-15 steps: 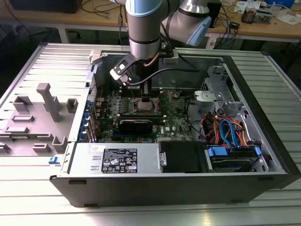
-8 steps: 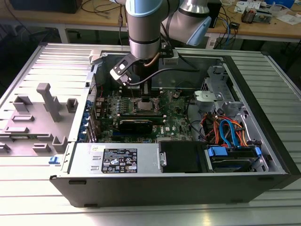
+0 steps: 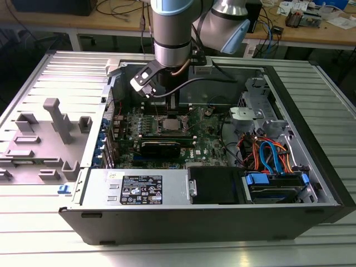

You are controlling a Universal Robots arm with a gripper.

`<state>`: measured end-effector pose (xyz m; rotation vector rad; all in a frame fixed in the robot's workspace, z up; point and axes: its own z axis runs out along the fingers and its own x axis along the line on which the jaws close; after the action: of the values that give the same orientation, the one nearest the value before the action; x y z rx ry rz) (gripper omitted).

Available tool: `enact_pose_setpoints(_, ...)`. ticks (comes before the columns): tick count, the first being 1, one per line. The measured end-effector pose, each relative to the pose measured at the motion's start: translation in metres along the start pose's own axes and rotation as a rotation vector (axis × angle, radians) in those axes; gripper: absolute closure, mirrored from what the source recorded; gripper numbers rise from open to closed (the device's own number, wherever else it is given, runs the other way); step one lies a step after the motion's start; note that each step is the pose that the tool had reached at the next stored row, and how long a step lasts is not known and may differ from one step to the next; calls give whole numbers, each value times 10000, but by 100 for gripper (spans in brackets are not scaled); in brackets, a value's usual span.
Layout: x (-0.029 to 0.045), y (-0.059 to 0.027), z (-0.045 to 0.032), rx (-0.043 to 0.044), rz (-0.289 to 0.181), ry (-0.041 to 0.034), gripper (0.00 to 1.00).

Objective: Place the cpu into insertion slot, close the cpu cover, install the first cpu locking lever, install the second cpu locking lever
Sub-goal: 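Close the cpu cover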

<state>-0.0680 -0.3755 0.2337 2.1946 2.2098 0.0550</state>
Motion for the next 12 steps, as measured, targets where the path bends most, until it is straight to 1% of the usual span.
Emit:
enact_pose_setpoints(3,0,1,-27,1,0,-2,89)
enact_pose_setpoints(6,0,4,-80,0,0,-1,89)
enact_pose_setpoints(8,0,8,-130,4,-2,-1,89)
enact_pose_setpoints(9,1,17,-144,29,-2,0,89)
enact_pose_setpoints(12,0,35,-145,109,-1,-1,89)
